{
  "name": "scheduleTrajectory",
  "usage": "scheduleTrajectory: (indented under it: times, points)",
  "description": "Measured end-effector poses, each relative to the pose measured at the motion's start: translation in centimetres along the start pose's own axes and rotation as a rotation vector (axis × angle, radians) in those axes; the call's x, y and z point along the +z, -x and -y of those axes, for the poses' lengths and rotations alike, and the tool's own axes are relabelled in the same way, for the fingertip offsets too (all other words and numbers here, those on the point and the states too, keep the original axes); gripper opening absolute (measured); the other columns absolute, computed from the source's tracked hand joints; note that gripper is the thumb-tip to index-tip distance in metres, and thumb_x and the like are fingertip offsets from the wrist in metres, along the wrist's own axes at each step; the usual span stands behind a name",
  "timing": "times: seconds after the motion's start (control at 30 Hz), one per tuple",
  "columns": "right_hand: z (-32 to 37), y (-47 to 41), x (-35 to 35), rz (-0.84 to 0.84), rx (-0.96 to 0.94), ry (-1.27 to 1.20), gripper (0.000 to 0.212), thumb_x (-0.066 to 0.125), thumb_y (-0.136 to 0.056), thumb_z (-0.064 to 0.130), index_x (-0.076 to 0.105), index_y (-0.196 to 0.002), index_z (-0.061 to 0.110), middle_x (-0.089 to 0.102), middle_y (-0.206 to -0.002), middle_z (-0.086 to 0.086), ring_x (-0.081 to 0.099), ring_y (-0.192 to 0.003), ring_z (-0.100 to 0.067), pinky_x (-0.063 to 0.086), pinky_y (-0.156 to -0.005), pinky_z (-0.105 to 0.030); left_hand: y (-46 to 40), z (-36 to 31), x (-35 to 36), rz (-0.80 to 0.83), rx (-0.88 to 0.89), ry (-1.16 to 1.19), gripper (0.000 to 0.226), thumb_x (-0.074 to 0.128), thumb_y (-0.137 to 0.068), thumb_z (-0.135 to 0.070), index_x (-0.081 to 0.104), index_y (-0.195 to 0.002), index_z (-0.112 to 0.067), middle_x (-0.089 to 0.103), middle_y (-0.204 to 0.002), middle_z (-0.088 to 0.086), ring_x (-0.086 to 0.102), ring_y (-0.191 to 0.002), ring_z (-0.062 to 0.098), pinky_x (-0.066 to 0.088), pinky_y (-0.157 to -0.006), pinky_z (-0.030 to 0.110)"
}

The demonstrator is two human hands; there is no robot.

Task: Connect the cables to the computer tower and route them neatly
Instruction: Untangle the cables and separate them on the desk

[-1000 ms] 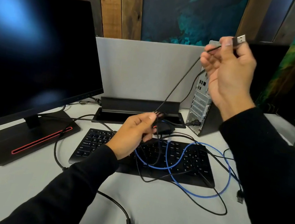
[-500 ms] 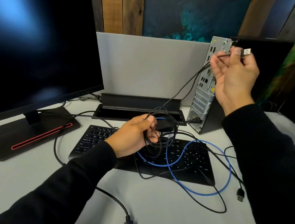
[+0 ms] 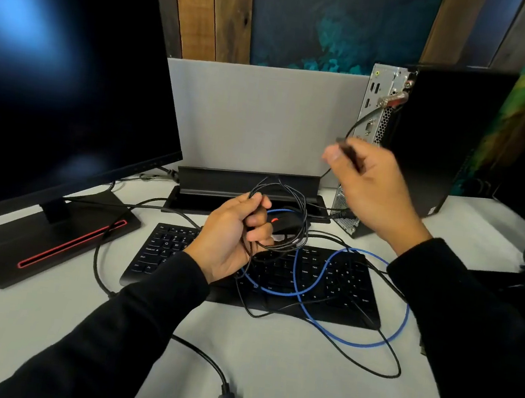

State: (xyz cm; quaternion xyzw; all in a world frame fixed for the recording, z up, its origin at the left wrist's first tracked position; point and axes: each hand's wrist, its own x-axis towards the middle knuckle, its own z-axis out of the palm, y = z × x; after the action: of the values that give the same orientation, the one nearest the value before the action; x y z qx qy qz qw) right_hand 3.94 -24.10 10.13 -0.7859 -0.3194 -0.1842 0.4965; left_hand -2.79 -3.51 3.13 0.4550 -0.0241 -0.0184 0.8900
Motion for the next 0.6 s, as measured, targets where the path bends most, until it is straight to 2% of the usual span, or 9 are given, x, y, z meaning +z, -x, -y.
scheduleTrajectory:
  times: [0.07, 0.1, 0.17, 0.2, 0.27, 0.33, 0.47, 0.53, 0.6]
  points:
    - [-1.7, 0.6, -0.9, 0.167, -0.082, 0.34, 0.039, 0.067, -0.094, 0.049, 0.071, -0.084, 0.011, 0.048, -0.059, 0.009, 0.045, -0.054, -0.003, 0.038, -0.058, -0.014, 0.1, -0.4, -0.3, 0.014, -0.001, -0.005, 0.027, 0.042, -0.108, -0.022, 0.06, -0.093, -0.009, 0.031, -0.06, -0.004, 0.03, -0.042, 0.006, 0.036, -0.047, 0.022]
    - [-2.3, 0.8, -1.7, 0.255, -0.093, 0.485, 0.042, 0.069, -0.087, 0.059, 0.072, -0.085, 0.017, 0.052, -0.063, 0.014, 0.051, -0.059, 0.0, 0.043, -0.062, -0.014, 0.1, -0.7, -0.7, 0.021, -0.008, -0.011, 0.027, 0.043, -0.108, -0.023, 0.06, -0.092, -0.009, 0.031, -0.059, -0.005, 0.03, -0.041, 0.005, 0.036, -0.046, 0.021]
    - [-3.5, 1.1, -3.2, 0.41, -0.061, 0.744, 0.05, 0.066, -0.076, 0.076, 0.073, -0.088, 0.028, 0.056, -0.074, 0.016, 0.055, -0.073, -0.003, 0.052, -0.067, -0.028, 0.0, -1.2, -1.3, 0.041, -0.032, -0.035, 0.027, 0.046, -0.106, -0.025, 0.06, -0.089, -0.01, 0.03, -0.057, -0.007, 0.029, -0.04, 0.004, 0.035, -0.046, 0.02]
    - [-4.1, 1.1, -3.8, 0.454, -0.029, 0.849, 0.049, 0.064, -0.076, 0.077, 0.074, -0.09, 0.031, 0.056, -0.078, 0.014, 0.057, -0.076, -0.01, 0.051, -0.066, -0.03, -0.1, -1.3, -1.5, 0.051, -0.046, -0.051, 0.026, 0.048, -0.105, -0.027, 0.06, -0.088, -0.011, 0.029, -0.057, -0.007, 0.029, -0.039, 0.004, 0.035, -0.046, 0.02]
    - [-5.1, 1.2, -4.5, 0.461, 0.004, 0.99, 0.039, 0.065, -0.084, 0.068, 0.076, -0.098, 0.034, 0.056, -0.083, 0.012, 0.056, -0.08, -0.015, 0.044, -0.065, -0.028, -0.1, -1.4, -1.7, 0.066, -0.077, -0.096, 0.025, 0.051, -0.102, -0.03, 0.06, -0.088, -0.011, 0.027, -0.058, -0.007, 0.029, -0.04, 0.004, 0.034, -0.046, 0.021]
    - [-5.9, 1.1, -4.7, 0.379, 0.012, 1.006, 0.026, 0.067, -0.092, 0.054, 0.077, -0.098, 0.031, 0.053, -0.079, 0.012, 0.055, -0.077, -0.016, 0.042, -0.063, -0.029, 0.0, -1.2, -1.8, 0.071, -0.098, -0.156, 0.025, 0.052, -0.101, -0.031, 0.06, -0.088, -0.011, 0.025, -0.06, -0.006, 0.028, -0.041, 0.005, 0.034, -0.047, 0.021]
    - [-7.3, 0.7, -6.5, 0.212, 0.061, 0.841, 0.016, 0.078, -0.089, 0.037, 0.075, -0.078, 0.025, 0.048, -0.068, 0.011, 0.05, -0.064, -0.014, 0.047, -0.058, -0.033, 0.1, -1.1, -1.7, 0.031, -0.165, -0.293, 0.027, 0.044, -0.107, -0.023, 0.056, -0.086, -0.013, 0.019, -0.067, -0.003, 0.024, -0.047, 0.009, 0.03, -0.05, 0.025]
    - [-7.3, 0.8, -6.5, 0.255, 0.095, 0.776, 0.029, 0.077, -0.087, 0.04, 0.072, -0.069, 0.019, 0.052, -0.067, 0.005, 0.052, -0.063, -0.014, 0.047, -0.059, -0.03, 0.1, -0.9, -1.1, 0.007, -0.195, -0.354, 0.026, 0.039, -0.104, -0.026, 0.049, -0.081, -0.017, 0.016, -0.07, -0.001, 0.02, -0.05, 0.011, 0.028, -0.051, 0.027]
    - [-6.2, 1.4, -5.4, 0.365, 0.114, 0.646, 0.027, 0.074, -0.09, 0.041, 0.074, -0.072, 0.021, 0.062, -0.072, 0.003, 0.059, -0.068, -0.012, 0.046, -0.063, -0.025, 0.1, -0.7, -0.5, -0.022, -0.181, -0.409, 0.031, 0.039, -0.105, -0.034, 0.042, -0.077, -0.021, 0.017, -0.069, -0.002, 0.018, -0.051, 0.012, 0.028, -0.052, 0.028]
